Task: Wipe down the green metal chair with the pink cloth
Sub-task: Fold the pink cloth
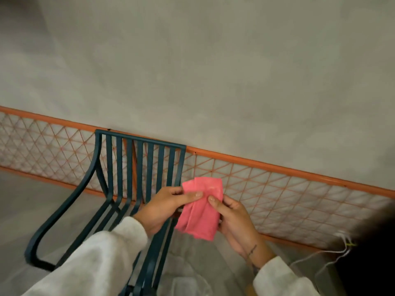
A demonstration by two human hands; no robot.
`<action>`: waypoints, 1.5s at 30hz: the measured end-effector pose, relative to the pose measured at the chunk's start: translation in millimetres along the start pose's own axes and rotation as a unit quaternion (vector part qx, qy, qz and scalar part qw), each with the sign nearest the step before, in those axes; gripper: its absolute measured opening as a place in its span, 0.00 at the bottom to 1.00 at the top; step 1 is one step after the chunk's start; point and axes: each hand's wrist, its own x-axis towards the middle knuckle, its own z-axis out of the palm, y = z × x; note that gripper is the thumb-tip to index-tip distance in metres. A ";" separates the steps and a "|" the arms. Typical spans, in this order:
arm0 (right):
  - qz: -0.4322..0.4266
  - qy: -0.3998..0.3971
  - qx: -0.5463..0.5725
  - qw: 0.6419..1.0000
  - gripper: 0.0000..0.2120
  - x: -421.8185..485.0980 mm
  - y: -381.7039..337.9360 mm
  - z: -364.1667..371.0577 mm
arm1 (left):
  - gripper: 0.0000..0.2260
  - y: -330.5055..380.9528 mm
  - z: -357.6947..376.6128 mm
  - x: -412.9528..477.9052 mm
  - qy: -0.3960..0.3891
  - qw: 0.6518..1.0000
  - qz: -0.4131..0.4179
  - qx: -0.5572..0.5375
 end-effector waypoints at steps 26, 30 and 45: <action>0.294 0.051 -0.082 0.951 0.28 67.2 318.9 -143.3 | 0.10 -370.0 2.1 91.8 0.079 0.970 -0.226 0.050; 0.331 0.062 -0.105 0.936 0.30 101.2 435.6 -174.3 | 0.13 -495.1 -13.7 126.1 0.083 0.958 -0.270 0.054; 0.338 0.088 -0.230 0.908 0.30 204.1 742.7 -236.7 | 0.25 -786.0 -33.3 224.4 0.127 0.930 -0.299 0.174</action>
